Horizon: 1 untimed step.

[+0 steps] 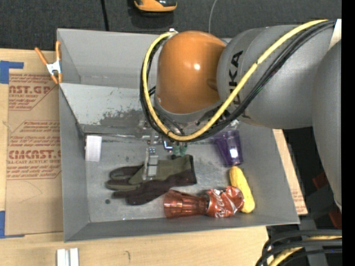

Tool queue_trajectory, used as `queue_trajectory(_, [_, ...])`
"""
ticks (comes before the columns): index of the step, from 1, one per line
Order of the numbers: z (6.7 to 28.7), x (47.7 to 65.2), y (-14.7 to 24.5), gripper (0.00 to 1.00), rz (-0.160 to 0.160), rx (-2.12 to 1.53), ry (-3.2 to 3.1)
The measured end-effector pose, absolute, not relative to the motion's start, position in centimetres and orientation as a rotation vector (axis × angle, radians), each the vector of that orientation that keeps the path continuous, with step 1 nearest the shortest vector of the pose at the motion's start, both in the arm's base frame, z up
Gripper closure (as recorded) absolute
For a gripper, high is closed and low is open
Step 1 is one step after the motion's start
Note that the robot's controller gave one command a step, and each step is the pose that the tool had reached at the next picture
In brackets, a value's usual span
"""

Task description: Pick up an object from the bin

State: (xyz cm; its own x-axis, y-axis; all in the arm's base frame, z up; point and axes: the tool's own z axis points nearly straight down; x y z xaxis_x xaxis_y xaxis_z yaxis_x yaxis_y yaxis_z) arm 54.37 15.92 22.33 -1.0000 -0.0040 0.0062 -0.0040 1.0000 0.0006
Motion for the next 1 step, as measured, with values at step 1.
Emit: queue_trajectory(1, [22.82,54.52,15.82,0.0,-0.003,0.003,-3.143])
